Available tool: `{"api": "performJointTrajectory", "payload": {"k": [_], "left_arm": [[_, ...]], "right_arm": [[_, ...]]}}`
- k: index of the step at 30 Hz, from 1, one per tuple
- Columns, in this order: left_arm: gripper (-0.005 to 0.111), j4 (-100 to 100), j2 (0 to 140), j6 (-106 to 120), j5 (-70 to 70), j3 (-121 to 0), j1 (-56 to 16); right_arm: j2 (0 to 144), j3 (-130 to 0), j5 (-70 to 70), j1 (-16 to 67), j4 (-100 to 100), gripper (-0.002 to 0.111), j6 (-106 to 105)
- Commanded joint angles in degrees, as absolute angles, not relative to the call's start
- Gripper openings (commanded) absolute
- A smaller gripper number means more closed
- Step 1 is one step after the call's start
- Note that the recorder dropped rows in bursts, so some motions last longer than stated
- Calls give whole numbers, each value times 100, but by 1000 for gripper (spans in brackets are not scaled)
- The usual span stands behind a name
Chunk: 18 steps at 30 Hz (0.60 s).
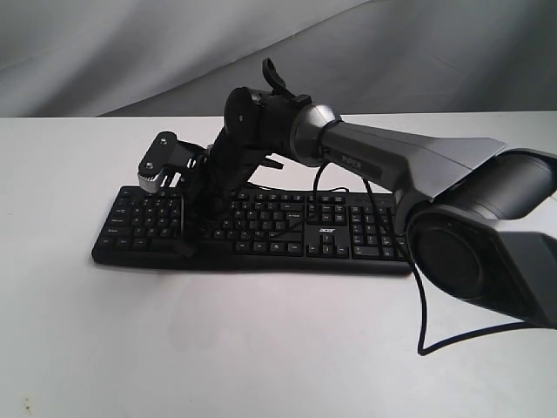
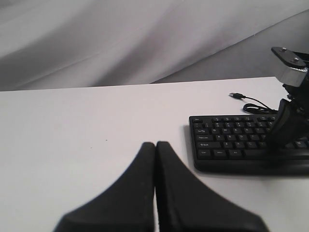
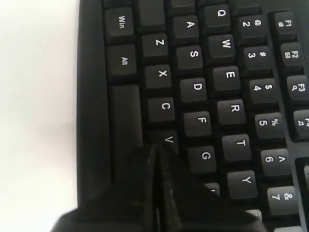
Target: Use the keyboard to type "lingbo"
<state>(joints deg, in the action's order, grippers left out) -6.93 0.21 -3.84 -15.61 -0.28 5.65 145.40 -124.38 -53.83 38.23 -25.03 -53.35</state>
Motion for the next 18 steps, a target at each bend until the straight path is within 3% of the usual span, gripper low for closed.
{"api": "performJointTrajectory", "payload": {"k": [1, 18], "left_arm": [[1, -671, 0, -396, -1521, 0, 571], [1, -671, 0, -396, -1521, 0, 571]], "right_arm": [[14512, -12438, -5348, 3813, -2441, 0, -5321], [14512, -12438, -5126, 3782, -2250, 0, -5335]]}}
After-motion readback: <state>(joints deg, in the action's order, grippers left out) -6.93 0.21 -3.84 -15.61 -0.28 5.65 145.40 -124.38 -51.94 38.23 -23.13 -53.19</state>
